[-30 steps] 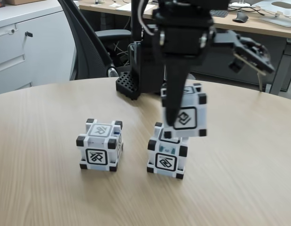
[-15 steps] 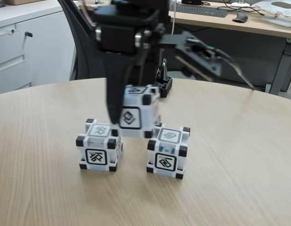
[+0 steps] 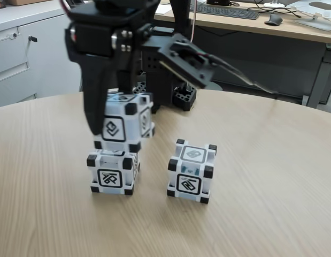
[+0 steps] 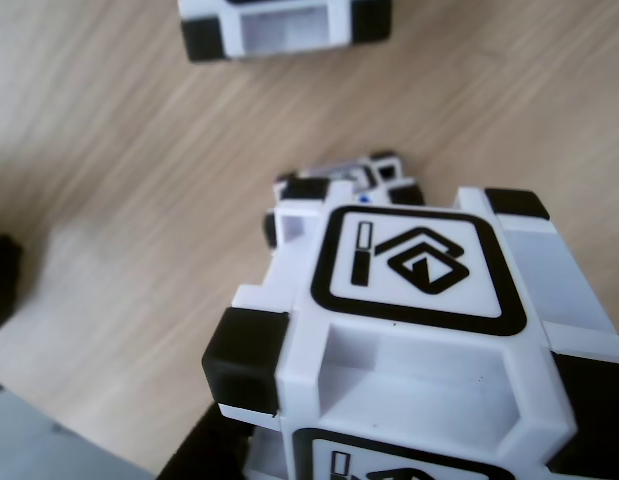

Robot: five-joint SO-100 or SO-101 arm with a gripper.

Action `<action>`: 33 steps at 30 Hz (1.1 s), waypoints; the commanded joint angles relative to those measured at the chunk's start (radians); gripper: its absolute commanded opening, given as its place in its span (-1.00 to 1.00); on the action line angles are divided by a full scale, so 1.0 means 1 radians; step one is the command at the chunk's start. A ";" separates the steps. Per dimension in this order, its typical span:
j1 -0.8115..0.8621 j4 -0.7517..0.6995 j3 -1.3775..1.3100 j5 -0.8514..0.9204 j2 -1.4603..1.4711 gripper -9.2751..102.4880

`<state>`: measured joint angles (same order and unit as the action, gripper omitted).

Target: Stack cubes from left to right.

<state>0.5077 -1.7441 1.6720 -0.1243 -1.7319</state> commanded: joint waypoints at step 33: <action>0.051 0.012 -0.005 0.109 0.060 -0.15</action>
<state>0.5507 -1.7426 1.6720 -0.0368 -1.6659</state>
